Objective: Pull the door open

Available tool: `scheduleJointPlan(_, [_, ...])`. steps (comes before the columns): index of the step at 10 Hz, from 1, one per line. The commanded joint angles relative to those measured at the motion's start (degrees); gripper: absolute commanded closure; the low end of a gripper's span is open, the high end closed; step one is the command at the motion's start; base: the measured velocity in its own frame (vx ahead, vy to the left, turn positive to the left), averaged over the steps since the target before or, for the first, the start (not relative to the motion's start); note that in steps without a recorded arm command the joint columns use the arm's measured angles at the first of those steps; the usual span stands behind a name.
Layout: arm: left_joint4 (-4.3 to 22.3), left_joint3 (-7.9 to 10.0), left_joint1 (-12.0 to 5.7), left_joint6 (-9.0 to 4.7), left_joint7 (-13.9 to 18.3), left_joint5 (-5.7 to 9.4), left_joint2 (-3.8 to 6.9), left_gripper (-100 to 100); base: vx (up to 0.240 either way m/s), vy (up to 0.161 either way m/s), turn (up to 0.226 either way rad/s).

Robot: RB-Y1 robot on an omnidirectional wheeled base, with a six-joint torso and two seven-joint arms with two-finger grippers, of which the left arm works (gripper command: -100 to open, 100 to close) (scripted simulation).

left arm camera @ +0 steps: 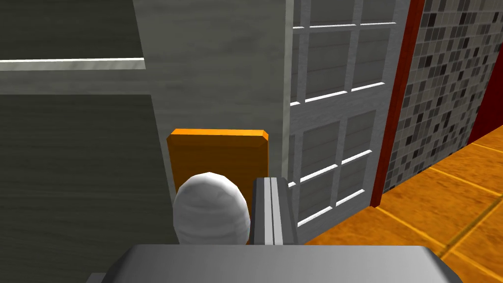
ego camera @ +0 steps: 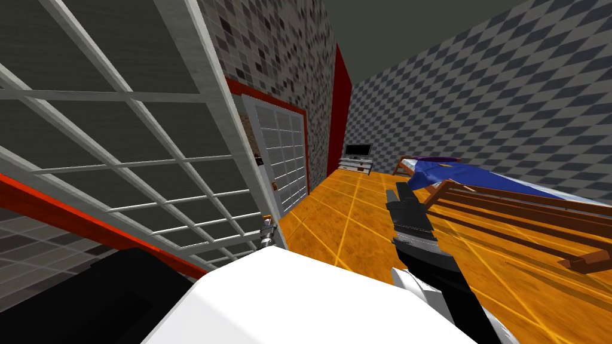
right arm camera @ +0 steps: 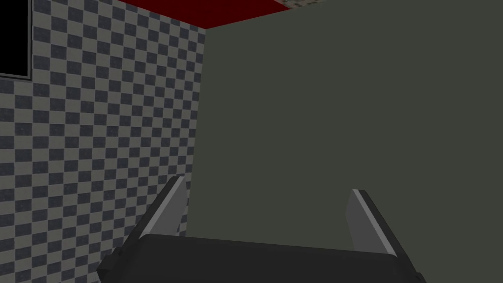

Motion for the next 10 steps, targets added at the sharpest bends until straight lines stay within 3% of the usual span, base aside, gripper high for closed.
scheduleJointPlan(1, [-0.68,-0.39,0.2,1.2,0.19,-0.2,0.51,-100,-0.164,-0.026,-0.018])
scheduleJointPlan(8, [-2.92,-1.7,0.87,5.21,0.8,-0.89,2.19,-100,-0.201,-0.041,-0.004])
scheduleJointPlan(9, [-3.33,-2.31,0.55,5.07,0.56,-1.15,1.39,-100,-0.101,-0.039,-0.032])
scheduleJointPlan(10, [-2.79,-2.63,1.02,4.38,1.61,-1.2,2.02,-100,-0.025,0.069,-0.137])
